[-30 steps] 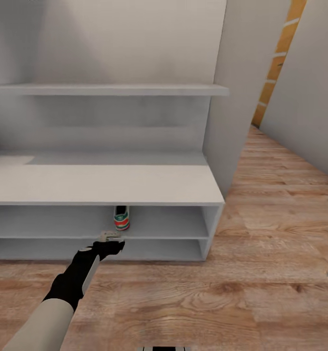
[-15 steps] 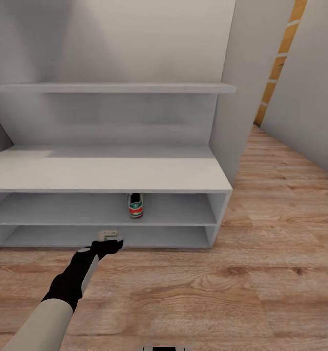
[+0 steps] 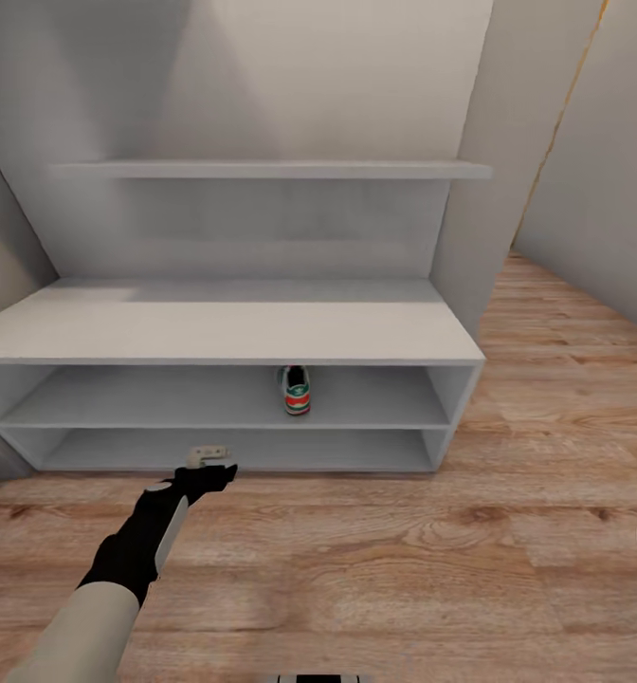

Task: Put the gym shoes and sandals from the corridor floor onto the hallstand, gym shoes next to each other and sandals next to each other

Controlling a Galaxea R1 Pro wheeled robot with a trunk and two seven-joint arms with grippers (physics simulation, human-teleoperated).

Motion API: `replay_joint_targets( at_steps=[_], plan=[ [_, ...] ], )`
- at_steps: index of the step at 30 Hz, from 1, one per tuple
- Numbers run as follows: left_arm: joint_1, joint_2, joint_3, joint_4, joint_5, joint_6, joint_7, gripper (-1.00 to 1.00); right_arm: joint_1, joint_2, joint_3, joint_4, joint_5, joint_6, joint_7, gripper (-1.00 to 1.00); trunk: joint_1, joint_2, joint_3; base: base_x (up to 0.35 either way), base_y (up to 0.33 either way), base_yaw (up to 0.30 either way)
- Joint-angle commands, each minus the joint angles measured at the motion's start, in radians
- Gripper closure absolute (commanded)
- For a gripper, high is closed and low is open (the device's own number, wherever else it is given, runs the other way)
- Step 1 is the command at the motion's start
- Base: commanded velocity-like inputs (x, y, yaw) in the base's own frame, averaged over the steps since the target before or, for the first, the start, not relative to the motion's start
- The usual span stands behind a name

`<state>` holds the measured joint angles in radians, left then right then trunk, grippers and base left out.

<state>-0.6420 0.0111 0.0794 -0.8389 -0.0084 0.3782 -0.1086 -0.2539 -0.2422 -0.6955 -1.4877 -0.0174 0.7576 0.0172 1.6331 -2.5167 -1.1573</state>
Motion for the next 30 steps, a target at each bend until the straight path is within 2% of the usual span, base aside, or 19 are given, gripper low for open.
replay_joint_targets(
  at_steps=[1,6,10,11,12,14,16,20,22,25,30],
  plan=[
    [0.0,0.003,0.003,-0.001,-0.001,0.005,-0.007,-1.0,-0.001,0.0,-0.001,-0.002,-0.004,0.006,-0.002,1.0,0.0,0.0,-0.001,-0.01,0.303,0.0],
    [0.005,0.023,0.003,0.0,0.002,-0.036,-0.029,-1.0,-0.001,0.0,-0.001,-0.002,-0.004,0.006,-0.001,1.0,0.0,0.0,-0.001,-0.003,0.303,0.0],
    [0.007,0.047,0.01,0.003,0.002,-0.115,-0.156,-1.0,-0.001,0.0,-0.001,-0.002,-0.004,0.006,-0.001,1.0,0.0,0.0,-0.001,0.0,0.303,0.0],
    [0.008,0.059,0.02,0.005,0.002,-0.133,-0.212,-1.0,-0.001,0.0,-0.001,-0.002,-0.004,0.006,-0.001,1.0,0.0,0.0,-0.001,0.0,0.303,0.0],
    [0.008,0.066,0.028,0.006,0.002,-0.141,-0.242,-1.0,-0.001,0.0,-0.001,-0.002,-0.004,0.006,-0.001,1.0,0.0,0.0,-0.001,0.0,0.303,0.0],
    [0.009,0.091,0.077,0.008,0.002,-0.167,-0.358,-1.0,-0.001,0.0,-0.001,-0.002,-0.004,0.006,0.0,1.0,0.0,0.0,-0.001,0.0,0.303,0.0],
    [0.009,0.101,0.109,0.009,0.002,-0.176,-0.41,-1.0,-0.001,0.0,-0.001,-0.002,-0.004,0.006,0.0,1.0,0.0,0.0,-0.001,0.0,0.303,0.0],
    [0.011,0.15,0.245,0.015,-0.001,-0.189,-0.592,-1.0,-0.001,0.0,-0.001,-0.002,-0.004,0.006,0.0,1.0,0.0,0.0,-0.001,0.0,0.303,0.0],
    [0.011,0.168,0.279,0.024,-0.002,-0.19,-0.641,-1.0,-0.001,0.0,-0.001,-0.002,-0.004,0.006,0.0,1.0,0.0,0.0,-0.001,0.0,0.303,0.0],
    [0.011,0.183,0.305,0.035,-0.004,-0.191,-0.678,-1.0,-0.001,0.0,-0.002,-0.002,-0.004,0.006,0.0,1.0,0.0,0.0,-0.001,-0.013,0.303,0.0],
    [0.011,0.188,0.316,0.041,-0.007,-0.191,-0.695,-1.0,-0.001,0.0,-0.002,-0.002,-0.004,0.006,0.0,1.0,0.0,0.0,-0.001,-0.139,0.282,0.0]
  ],
)
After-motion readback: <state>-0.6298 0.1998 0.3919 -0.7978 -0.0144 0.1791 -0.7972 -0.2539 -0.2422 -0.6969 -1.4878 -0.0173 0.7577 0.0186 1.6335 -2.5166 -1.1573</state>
